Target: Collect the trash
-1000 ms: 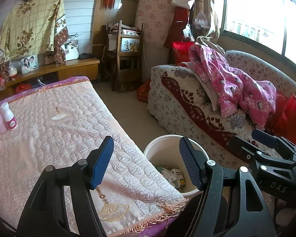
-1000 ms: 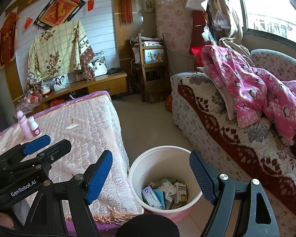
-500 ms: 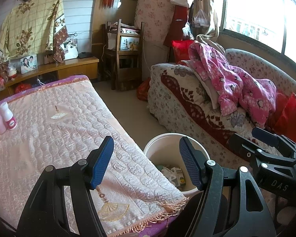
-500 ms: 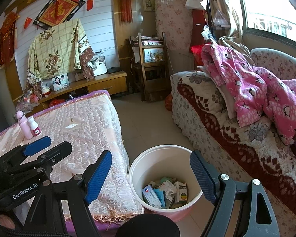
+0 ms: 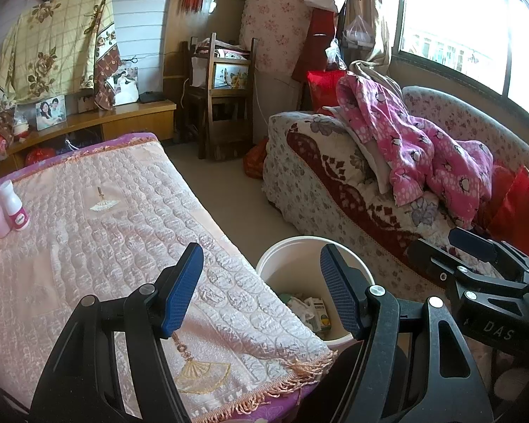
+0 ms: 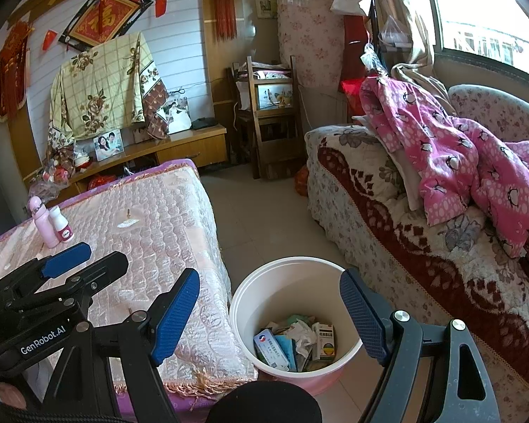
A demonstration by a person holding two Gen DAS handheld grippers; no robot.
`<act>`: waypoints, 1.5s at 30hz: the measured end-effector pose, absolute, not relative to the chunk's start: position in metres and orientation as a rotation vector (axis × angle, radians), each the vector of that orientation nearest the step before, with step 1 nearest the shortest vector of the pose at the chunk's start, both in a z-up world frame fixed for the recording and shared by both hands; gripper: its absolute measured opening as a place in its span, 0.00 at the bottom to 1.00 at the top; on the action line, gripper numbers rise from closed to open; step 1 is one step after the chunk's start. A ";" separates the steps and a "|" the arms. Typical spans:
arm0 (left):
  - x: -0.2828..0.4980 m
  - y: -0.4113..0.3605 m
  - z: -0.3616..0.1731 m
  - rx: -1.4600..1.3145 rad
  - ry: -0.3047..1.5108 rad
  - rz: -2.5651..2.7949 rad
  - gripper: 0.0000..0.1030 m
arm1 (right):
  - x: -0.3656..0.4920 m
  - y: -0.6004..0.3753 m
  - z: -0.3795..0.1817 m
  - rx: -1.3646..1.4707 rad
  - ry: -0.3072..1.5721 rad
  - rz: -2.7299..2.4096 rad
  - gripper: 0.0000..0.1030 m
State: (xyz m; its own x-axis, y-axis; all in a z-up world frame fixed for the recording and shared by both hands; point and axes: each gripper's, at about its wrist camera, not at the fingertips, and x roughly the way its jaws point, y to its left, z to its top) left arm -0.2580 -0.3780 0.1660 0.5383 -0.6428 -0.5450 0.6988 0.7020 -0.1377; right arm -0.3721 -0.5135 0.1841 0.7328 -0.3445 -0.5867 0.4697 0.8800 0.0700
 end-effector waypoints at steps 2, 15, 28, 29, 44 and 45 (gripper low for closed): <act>-0.258 -0.377 0.166 0.099 0.605 -0.800 0.66 | -0.372 -0.514 0.184 0.220 0.599 -0.452 0.77; -0.260 -0.379 0.164 0.114 0.603 -0.810 0.66 | -0.373 -0.514 0.182 0.222 0.602 -0.454 0.78; -0.263 -0.380 0.162 0.143 0.610 -0.785 0.67 | -0.376 -0.517 0.179 0.226 0.604 -0.461 0.78; -0.264 -0.380 0.162 0.146 0.607 -0.786 0.67 | -0.375 -0.517 0.180 0.226 0.603 -0.461 0.78; -0.262 -0.381 0.161 0.123 0.610 -0.829 0.67 | -0.376 -0.517 0.179 0.226 0.608 -0.459 0.78; -0.262 -0.381 0.160 0.122 0.610 -0.831 0.67 | -0.377 -0.517 0.178 0.226 0.610 -0.459 0.78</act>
